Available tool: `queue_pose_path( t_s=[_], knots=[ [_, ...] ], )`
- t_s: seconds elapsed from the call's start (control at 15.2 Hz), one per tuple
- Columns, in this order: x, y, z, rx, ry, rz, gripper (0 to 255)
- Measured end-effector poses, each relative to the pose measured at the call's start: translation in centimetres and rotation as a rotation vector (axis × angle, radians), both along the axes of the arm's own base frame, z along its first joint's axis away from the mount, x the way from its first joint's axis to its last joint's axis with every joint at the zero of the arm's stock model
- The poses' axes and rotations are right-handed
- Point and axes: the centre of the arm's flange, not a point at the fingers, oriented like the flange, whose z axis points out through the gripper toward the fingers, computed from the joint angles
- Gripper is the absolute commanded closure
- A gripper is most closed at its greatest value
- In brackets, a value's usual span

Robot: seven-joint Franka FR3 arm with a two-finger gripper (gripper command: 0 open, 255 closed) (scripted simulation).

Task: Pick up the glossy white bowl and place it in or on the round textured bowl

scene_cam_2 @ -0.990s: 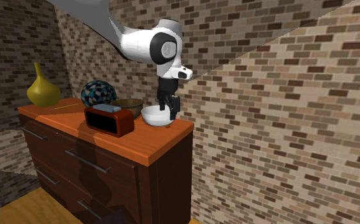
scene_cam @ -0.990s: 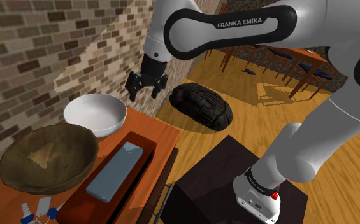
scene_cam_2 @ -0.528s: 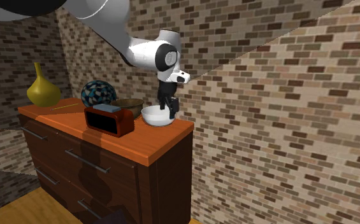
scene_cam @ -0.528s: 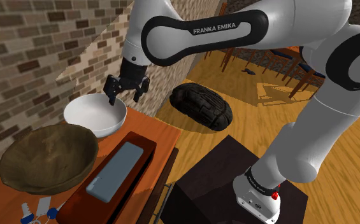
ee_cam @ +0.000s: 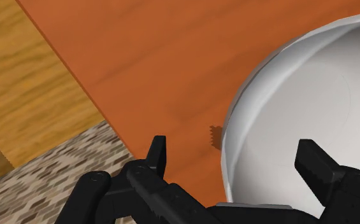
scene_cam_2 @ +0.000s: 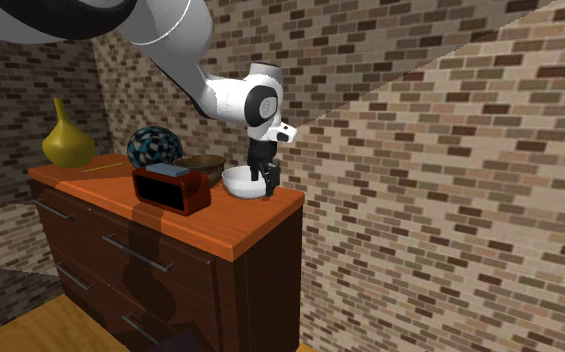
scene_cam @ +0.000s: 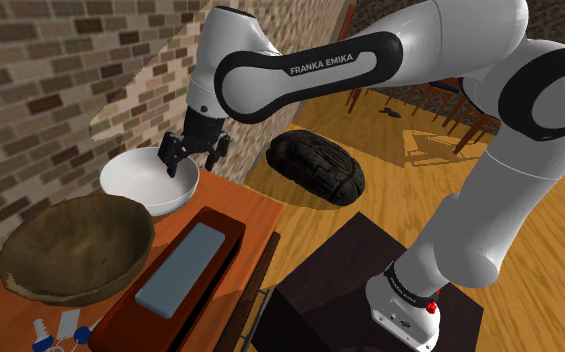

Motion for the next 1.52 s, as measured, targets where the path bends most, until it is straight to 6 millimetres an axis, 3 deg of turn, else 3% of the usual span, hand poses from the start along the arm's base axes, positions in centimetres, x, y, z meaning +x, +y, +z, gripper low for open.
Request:
queue_pose_path(
  t_s=[0.26, 0.33, 0.99, 1.52],
  knots=[
    [0.0, 0.0, -0.1, 0.000, 0.000, 0.000, 0],
    [0.0, 0.0, -0.1, 0.000, 0.000, 0.000, 255],
    [0.0, 0.0, 0.0, 0.000, -0.001, 0.000, 255],
    [-0.1, 0.0, 3.6, 0.000, 0.000, 0.000, 255]
  ],
)
